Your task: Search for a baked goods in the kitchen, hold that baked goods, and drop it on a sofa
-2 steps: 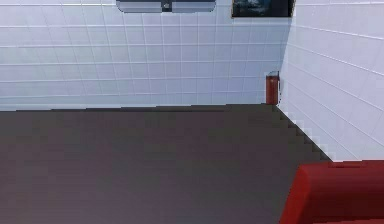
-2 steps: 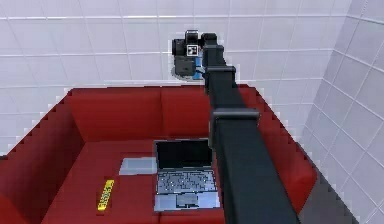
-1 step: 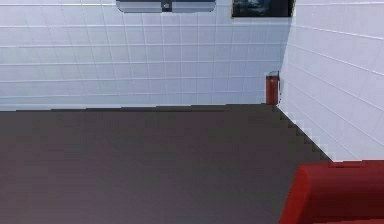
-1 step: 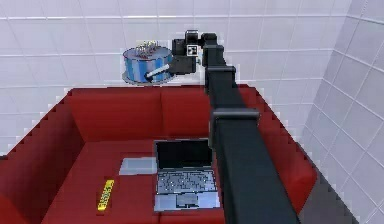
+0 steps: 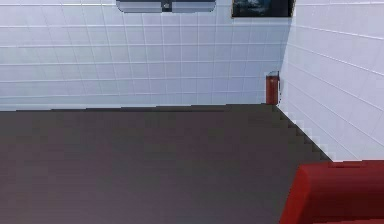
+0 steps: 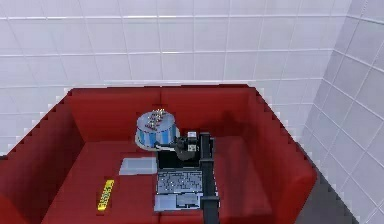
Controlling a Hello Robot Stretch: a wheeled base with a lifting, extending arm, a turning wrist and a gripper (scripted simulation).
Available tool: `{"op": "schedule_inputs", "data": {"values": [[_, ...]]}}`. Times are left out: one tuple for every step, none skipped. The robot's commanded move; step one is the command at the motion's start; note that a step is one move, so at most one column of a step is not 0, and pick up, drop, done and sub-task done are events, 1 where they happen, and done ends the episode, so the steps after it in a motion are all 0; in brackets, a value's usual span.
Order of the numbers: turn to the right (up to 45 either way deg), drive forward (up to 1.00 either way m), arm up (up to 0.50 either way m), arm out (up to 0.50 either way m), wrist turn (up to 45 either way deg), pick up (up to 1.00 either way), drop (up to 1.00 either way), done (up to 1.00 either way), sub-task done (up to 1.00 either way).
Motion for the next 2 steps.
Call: {"op": "schedule_inputs", "data": {"values": [[0.0, 0.00, -0.32, 0.00, 0.0, 0.00, 0.00, 0.00, 0.00], [0.0, 0.00, 0.00, 0.00, 0.0, 0.00, 1.00, 0.00, 0.00]]}}
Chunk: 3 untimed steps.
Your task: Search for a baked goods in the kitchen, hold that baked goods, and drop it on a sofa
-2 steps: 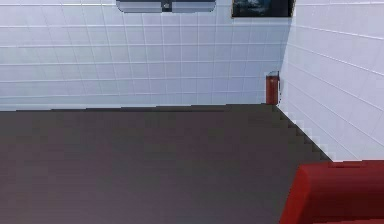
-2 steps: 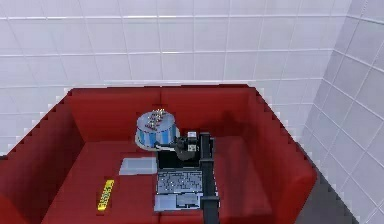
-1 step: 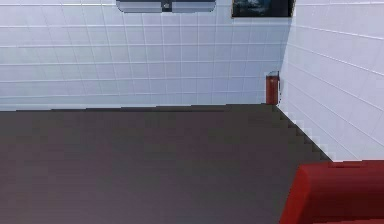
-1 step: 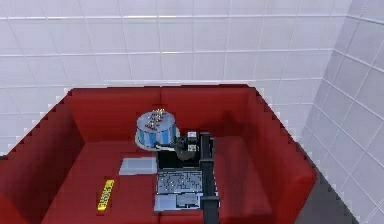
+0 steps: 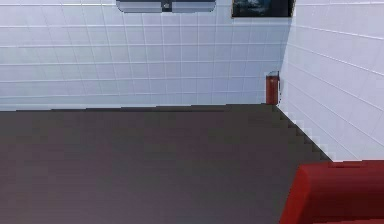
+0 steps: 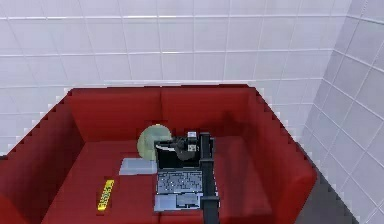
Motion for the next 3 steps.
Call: {"op": "schedule_inputs", "data": {"values": [[0.0, 0.00, 0.10, 0.00, 0.0, 0.00, 0.00, 0.00, 0.00], [0.0, 0.00, 0.00, -0.08, 0.0, 0.00, 0.00, 0.00, 0.00], [0.0, 0.00, 0.00, 0.00, 0.0, 0.00, 0.00, 1.00, 0.00]]}}
